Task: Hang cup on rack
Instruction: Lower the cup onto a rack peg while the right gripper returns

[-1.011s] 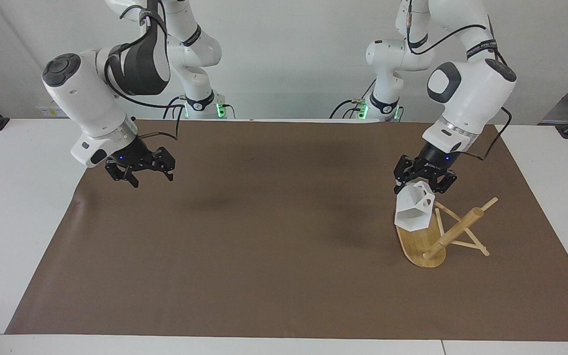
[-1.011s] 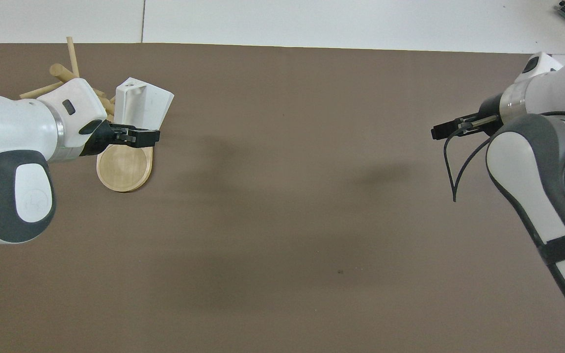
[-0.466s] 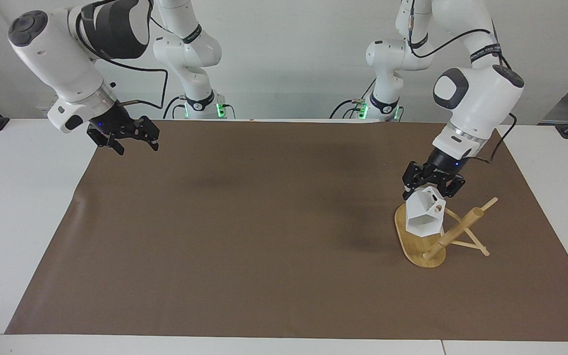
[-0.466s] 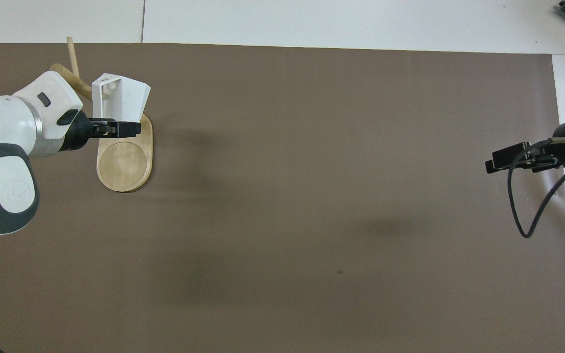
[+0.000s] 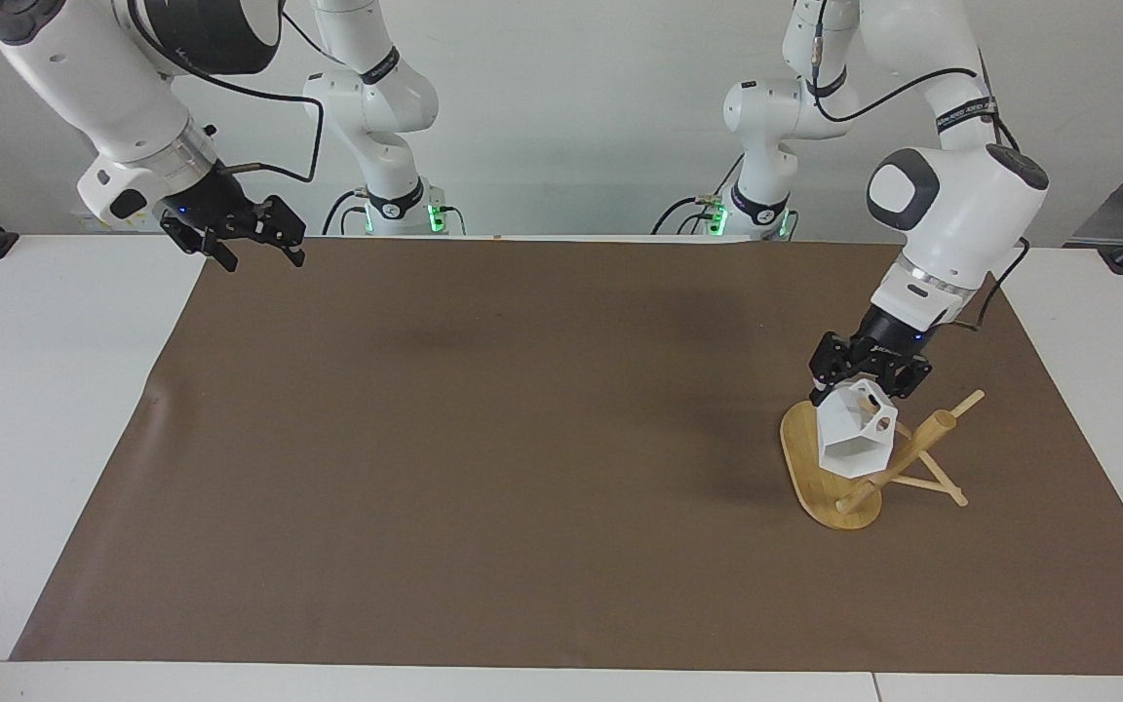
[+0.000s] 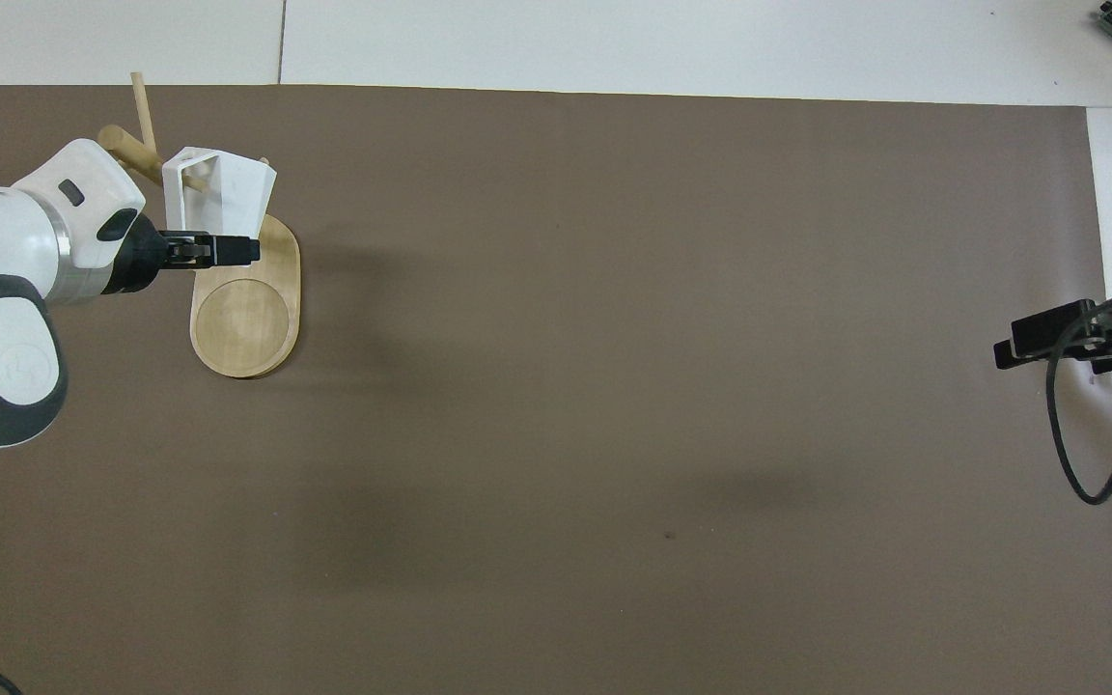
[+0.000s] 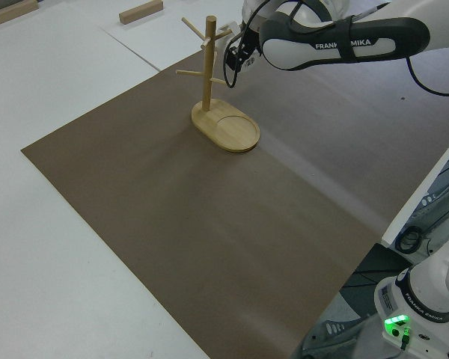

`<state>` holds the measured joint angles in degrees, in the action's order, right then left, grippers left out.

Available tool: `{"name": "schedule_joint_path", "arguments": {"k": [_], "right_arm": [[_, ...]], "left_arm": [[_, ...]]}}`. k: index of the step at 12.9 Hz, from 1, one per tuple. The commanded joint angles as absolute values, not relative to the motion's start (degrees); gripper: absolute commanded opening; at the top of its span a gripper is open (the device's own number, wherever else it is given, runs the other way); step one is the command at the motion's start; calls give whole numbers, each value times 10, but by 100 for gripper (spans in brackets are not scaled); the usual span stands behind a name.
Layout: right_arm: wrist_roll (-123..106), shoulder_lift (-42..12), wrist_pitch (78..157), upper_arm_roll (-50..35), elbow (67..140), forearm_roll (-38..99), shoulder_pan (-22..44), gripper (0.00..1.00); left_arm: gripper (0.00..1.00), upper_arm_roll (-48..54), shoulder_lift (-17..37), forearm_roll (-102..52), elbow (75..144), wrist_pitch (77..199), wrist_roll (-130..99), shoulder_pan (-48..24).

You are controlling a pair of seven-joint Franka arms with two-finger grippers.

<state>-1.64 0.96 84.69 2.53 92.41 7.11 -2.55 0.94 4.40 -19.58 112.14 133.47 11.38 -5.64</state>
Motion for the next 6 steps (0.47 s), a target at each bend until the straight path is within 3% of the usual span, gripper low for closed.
{"name": "schedule_joint_path", "arguments": {"k": [1, 6], "right_arm": [[18, 17, 834, 10, 914, 54, -22, 100], [3, 19, 845, 20, 920, 52, -28, 100]], "left_arm": [[0, 13, 46, -199, 1121, 1350, 110, -53], [0, 12, 47, -207, 1122, 1352, 99, -48]]}}
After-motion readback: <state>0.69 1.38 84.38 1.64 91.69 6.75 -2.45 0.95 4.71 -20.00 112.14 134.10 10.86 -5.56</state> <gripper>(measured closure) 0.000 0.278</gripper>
